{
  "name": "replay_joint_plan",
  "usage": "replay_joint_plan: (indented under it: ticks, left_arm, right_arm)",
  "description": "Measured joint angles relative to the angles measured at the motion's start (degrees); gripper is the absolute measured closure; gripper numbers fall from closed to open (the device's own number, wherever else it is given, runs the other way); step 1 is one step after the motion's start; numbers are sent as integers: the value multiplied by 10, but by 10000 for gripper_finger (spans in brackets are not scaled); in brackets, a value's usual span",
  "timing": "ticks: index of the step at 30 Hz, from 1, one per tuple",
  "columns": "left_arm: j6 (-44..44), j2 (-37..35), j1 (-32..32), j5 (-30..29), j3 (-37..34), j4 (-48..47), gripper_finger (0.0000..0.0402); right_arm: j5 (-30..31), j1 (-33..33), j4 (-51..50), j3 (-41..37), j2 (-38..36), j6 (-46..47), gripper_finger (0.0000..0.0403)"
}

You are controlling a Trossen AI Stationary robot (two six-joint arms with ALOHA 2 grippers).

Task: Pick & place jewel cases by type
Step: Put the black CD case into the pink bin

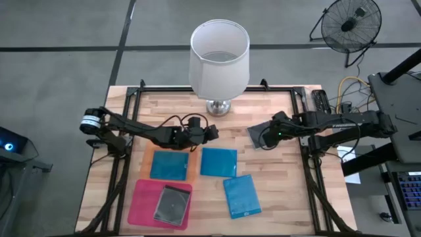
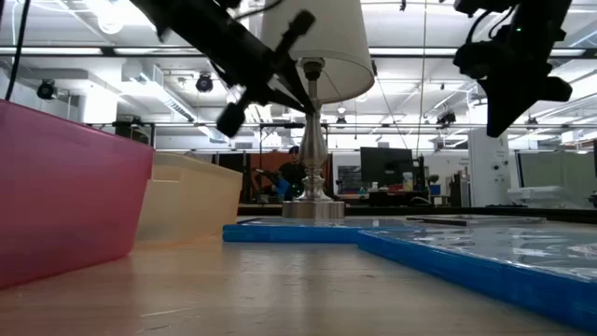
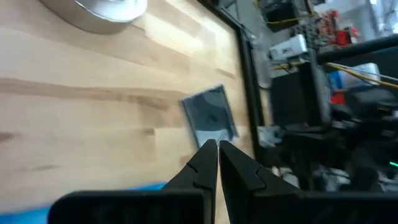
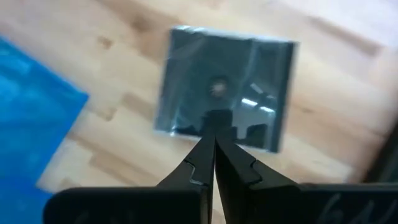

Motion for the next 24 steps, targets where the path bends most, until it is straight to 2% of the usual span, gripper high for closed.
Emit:
replay_joint_plan:
  ticks: [3,6,8,12,20,24]
  left_arm:
    - [-5,30,12,1,26,-6,401]
    - [-11,79,18,29,70,-29,401]
    - [-11,123,19,50,112,-41,401]
    - [-29,204,19,56,209,-99,402]
    - [-39,343,22,73,431,-241,402]
    - [-47,398,30,92,520,-311,402]
  right_arm:
    - [17,-10,-17,-10,-19,-2,394]
    - [9,-33,-19,-27,-32,-26,394]
    - [5,-54,-20,-38,-38,-53,394]
    - [-12,-99,-16,-45,-44,-111,386]
    - [-94,-206,30,-48,-47,-209,305]
    - [-106,-257,30,-52,-42,-249,257]
